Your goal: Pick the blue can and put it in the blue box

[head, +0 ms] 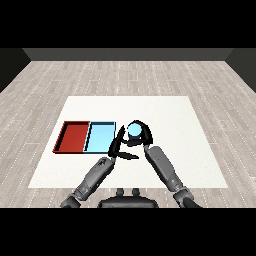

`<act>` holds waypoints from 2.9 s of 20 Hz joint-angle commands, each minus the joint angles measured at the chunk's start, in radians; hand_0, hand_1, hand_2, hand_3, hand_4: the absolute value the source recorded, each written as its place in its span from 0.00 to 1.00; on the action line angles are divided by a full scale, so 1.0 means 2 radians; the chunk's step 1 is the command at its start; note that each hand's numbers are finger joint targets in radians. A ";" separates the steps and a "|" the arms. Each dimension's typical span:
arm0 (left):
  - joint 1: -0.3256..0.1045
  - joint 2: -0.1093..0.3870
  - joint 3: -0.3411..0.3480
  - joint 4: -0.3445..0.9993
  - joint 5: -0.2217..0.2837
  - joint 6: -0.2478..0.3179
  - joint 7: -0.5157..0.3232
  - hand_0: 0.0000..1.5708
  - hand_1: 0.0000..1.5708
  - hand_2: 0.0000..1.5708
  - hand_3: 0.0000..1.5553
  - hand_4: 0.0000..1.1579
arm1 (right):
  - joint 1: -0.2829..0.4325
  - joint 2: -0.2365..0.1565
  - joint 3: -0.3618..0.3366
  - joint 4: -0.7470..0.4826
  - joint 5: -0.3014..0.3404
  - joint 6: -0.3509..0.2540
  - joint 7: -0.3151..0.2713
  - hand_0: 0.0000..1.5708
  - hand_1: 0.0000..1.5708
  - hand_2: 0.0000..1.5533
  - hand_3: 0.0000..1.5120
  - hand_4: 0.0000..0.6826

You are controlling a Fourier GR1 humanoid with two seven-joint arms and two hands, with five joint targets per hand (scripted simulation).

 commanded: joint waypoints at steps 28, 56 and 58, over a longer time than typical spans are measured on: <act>-0.106 0.000 -0.051 0.080 0.080 0.052 0.001 0.00 0.00 0.00 0.00 0.00 | -0.004 0.000 0.096 -0.017 -0.029 -0.059 0.004 0.93 0.93 0.94 0.91 0.78; -0.112 0.001 -0.059 0.095 0.075 0.161 0.018 1.00 1.00 0.99 0.94 0.98 | 0.003 0.000 0.113 -0.042 -0.013 -0.086 0.027 0.46 0.46 0.46 0.17 0.16; -0.110 0.001 -0.056 0.093 0.070 0.160 0.020 1.00 1.00 0.99 0.94 0.98 | -0.002 0.000 0.082 -0.028 0.007 -0.053 0.026 0.00 0.00 0.00 0.00 0.00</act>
